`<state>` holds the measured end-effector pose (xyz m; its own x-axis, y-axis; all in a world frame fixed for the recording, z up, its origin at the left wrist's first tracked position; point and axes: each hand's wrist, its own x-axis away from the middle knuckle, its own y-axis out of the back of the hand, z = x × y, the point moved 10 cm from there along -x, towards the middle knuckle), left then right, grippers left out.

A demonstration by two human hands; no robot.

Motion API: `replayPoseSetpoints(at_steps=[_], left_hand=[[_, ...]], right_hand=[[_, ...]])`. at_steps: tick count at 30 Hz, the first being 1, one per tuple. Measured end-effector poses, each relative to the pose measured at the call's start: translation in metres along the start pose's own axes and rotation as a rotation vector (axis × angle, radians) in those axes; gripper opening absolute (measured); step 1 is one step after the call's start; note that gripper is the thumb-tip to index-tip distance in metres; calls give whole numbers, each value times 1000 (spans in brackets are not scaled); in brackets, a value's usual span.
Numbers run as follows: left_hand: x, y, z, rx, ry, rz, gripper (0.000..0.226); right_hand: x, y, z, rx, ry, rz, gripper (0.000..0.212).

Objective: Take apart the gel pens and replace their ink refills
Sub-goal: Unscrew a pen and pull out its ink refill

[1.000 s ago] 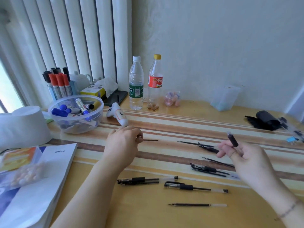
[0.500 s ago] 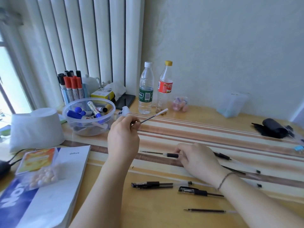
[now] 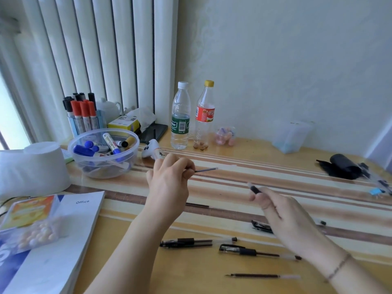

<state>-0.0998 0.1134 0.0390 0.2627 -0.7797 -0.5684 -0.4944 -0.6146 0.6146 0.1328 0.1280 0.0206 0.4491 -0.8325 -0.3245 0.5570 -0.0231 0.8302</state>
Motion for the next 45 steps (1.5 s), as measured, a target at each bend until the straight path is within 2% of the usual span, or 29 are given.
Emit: replayPoseSetpoints(at_steps=[2, 4, 7, 11, 15, 21, 26, 28, 32, 37, 39, 42, 45], left_hand=[[5, -8, -16, 11, -97, 29, 19], [10, -15, -27, 17, -157, 58, 19], [17, -25, -36, 46, -211, 100, 18], [25, -33, -46, 2, -278, 120, 16], [26, -32, -49, -14, -299, 112, 18], [29, -36, -49, -43, -305, 121, 16], [31, -37, -52, -20, -299, 117, 27], [31, -36, -54, -51, -318, 103, 26], [35, -32, -64, -152, -409, 79, 21], [52, -37, -95, -73, -528, 97, 21], [50, -23, -99, 26, -503, 13, 20], [37, 10, -83, 230, -347, -168, 20], [32, 11, -72, 346, -235, -127, 15]], right_hand=[[6, 10, -11, -70, -16, -57, 32], [9, 15, -14, -86, -7, -96, 32], [12, 17, -14, -135, 7, -81, 17], [22, 25, -7, -66, 73, -151, 29], [24, 30, -7, -85, 74, -207, 21], [24, 28, -3, -187, 128, -187, 21], [26, 26, 6, -249, 152, -156, 21], [27, 29, 6, -182, 142, -182, 21], [29, 25, 10, 187, 114, -171, 20], [28, 4, 13, 124, 110, -77, 22], [27, 3, 11, 28, 106, -84, 19], [27, 15, 3, -155, 55, -184, 11], [28, 31, -2, -333, 41, -306, 15]])
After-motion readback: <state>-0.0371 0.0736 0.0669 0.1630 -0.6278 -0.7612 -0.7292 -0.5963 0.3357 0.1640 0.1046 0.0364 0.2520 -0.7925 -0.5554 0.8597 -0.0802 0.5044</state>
